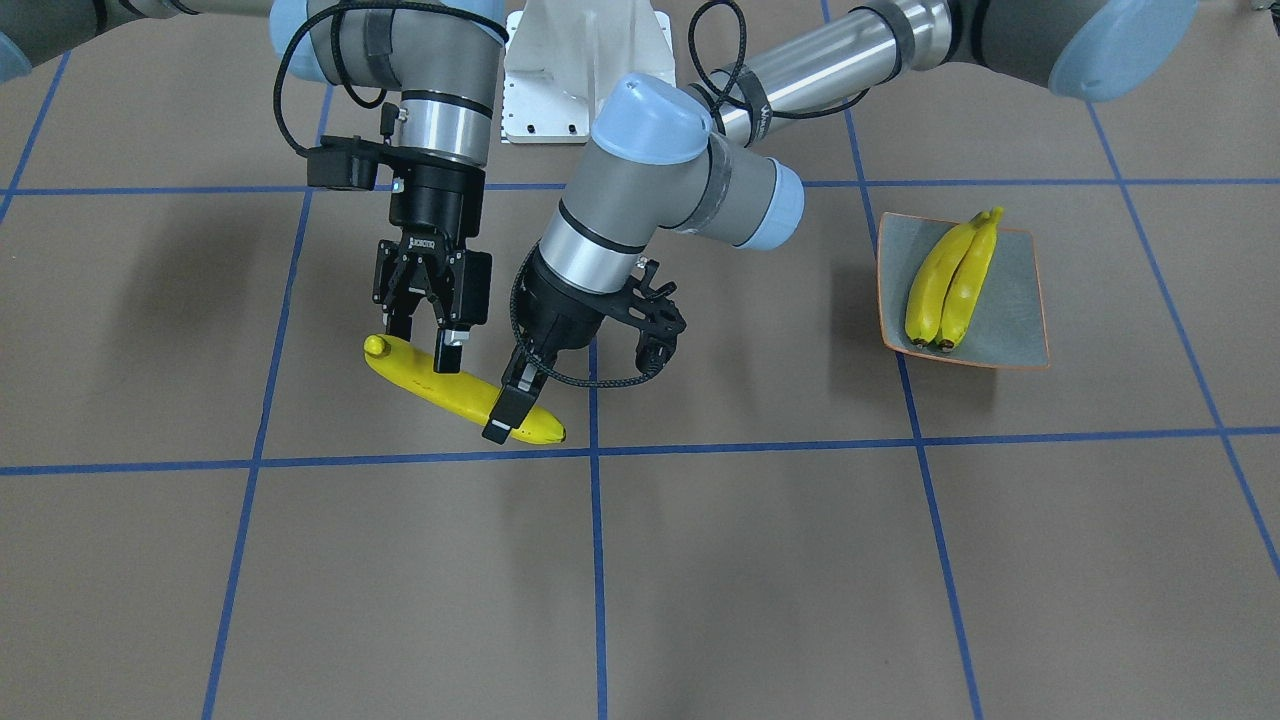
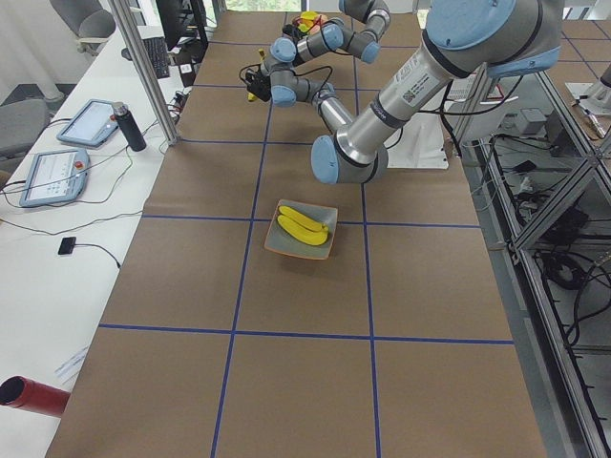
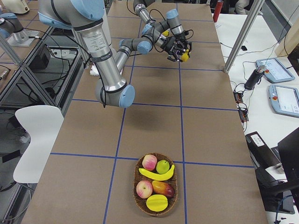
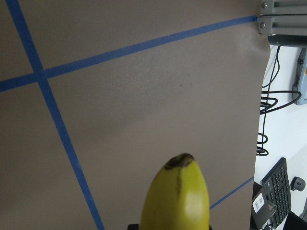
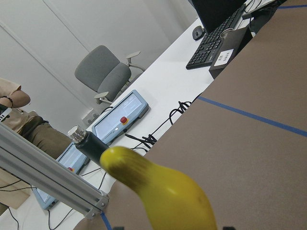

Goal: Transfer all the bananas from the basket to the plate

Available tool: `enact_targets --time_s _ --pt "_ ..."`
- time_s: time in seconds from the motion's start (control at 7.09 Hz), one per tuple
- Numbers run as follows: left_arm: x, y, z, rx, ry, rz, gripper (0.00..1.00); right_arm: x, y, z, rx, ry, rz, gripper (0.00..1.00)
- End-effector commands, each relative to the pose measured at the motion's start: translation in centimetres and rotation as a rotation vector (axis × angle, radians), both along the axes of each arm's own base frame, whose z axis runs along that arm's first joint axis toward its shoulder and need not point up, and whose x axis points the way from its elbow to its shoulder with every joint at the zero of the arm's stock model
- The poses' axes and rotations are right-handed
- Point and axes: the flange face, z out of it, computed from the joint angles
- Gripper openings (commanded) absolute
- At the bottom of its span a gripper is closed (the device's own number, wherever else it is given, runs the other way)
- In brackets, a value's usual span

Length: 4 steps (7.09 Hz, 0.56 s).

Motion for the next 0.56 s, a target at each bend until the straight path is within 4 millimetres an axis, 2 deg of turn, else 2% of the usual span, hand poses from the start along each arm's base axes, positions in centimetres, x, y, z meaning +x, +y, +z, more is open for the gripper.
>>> enact_targets --time_s 0.0,0.42 --pt "0.0 0.0 0.2 0.0 -0.004 -0.001 0.0 0.1 0.0 0.0 0.001 0.002 -0.002 1.0" --pt "-0.2 -1.1 1.3 -0.011 -0.022 -0.013 0.0 1.5 0.3 -0.8 0.017 -0.01 -0.002 1.0"
